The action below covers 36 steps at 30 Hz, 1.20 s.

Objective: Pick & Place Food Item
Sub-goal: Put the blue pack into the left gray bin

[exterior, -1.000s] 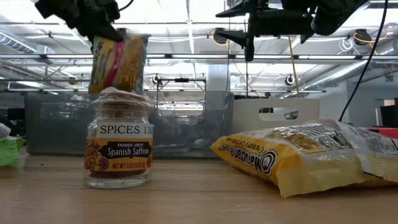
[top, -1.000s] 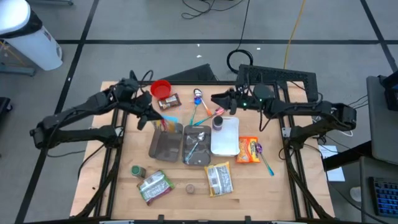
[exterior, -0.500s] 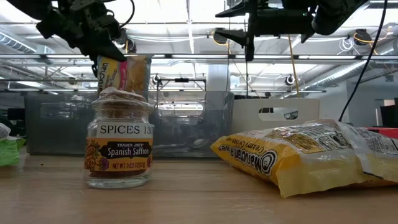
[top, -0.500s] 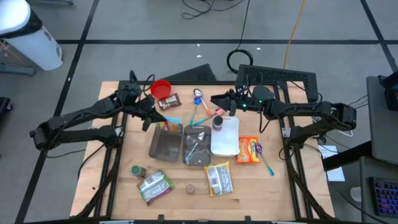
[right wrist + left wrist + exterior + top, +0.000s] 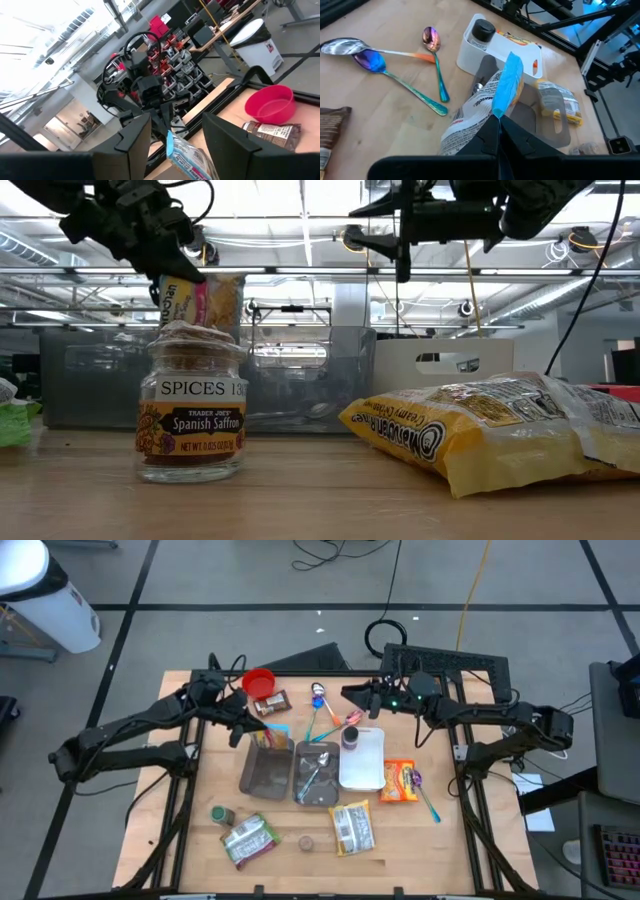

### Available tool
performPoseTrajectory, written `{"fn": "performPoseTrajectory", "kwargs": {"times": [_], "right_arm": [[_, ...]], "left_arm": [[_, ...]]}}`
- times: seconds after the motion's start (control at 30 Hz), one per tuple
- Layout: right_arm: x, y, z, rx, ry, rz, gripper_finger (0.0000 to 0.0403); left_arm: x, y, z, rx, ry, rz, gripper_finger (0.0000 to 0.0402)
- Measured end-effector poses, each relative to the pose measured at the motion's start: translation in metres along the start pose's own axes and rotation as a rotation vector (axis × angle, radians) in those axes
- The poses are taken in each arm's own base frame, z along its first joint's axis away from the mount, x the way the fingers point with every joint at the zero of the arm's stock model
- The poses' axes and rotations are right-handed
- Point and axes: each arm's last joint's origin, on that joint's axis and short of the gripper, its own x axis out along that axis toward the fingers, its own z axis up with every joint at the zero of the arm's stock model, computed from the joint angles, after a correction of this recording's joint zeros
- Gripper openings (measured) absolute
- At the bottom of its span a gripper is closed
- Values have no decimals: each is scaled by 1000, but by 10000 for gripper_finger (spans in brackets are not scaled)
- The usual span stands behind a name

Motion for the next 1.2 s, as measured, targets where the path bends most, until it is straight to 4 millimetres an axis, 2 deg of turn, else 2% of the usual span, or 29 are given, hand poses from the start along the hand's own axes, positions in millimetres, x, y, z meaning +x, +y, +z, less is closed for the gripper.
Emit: {"fn": "performPoseTrajectory", "kwargs": {"times": [0.37, 0.67, 1.2], "right_arm": [[0, -2, 1, -12, 2, 2, 171], [0, -1, 1, 1, 18, 13, 171], [0, -1, 0, 6, 36, 33, 171]], "left_arm": [[27, 20, -7, -63, 116, -22, 6], [43, 30, -6, -62, 116, -72, 6], [46, 32, -12, -69, 137, -60, 4]]}}
